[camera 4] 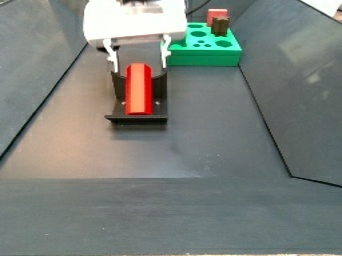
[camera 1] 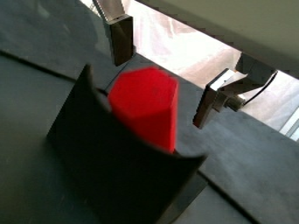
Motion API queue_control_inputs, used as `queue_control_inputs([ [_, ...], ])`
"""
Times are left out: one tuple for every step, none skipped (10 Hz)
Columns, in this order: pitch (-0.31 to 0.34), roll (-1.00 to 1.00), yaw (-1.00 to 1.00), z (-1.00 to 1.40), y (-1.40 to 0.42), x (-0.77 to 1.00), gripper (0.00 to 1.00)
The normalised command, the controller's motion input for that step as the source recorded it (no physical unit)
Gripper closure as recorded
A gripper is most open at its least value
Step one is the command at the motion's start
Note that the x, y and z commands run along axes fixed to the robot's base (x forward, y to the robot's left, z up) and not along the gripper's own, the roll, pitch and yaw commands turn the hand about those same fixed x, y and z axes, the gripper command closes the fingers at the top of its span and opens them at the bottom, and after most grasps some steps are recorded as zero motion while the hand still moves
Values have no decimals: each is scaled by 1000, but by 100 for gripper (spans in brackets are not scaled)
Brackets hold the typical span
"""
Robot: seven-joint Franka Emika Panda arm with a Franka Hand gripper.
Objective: Pick up the hexagon object. Move up. Place the hexagon object on the fixture. Regrasp the hexagon object. Move to above the board. Insert the hexagon object.
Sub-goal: Regrasp the hexagon object, then move to above the board.
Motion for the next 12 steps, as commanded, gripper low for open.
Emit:
queue_control_inputs([
  [-20, 104, 53, -712, -17, 115, 0],
  [-13, 99, 43, -477, -20, 98, 0],
  [-11, 98, 41, -386, -22, 93, 0],
  [-6, 94, 40, -255, -23, 89, 0],
  [8, 90, 36, -169, -46, 28, 0],
  [4, 87, 34, -171, -47, 27, 0],
  [4, 87, 34, -171, -47, 27, 0],
  [4, 87, 35, -171, -46, 27, 0],
  [0, 0, 0, 0, 0, 0, 100],
  [134, -120, 337, 1000, 68, 159, 100],
  [134, -125, 329, 1000, 67, 157, 100],
  [88, -99, 280, 1000, 61, 151, 100],
])
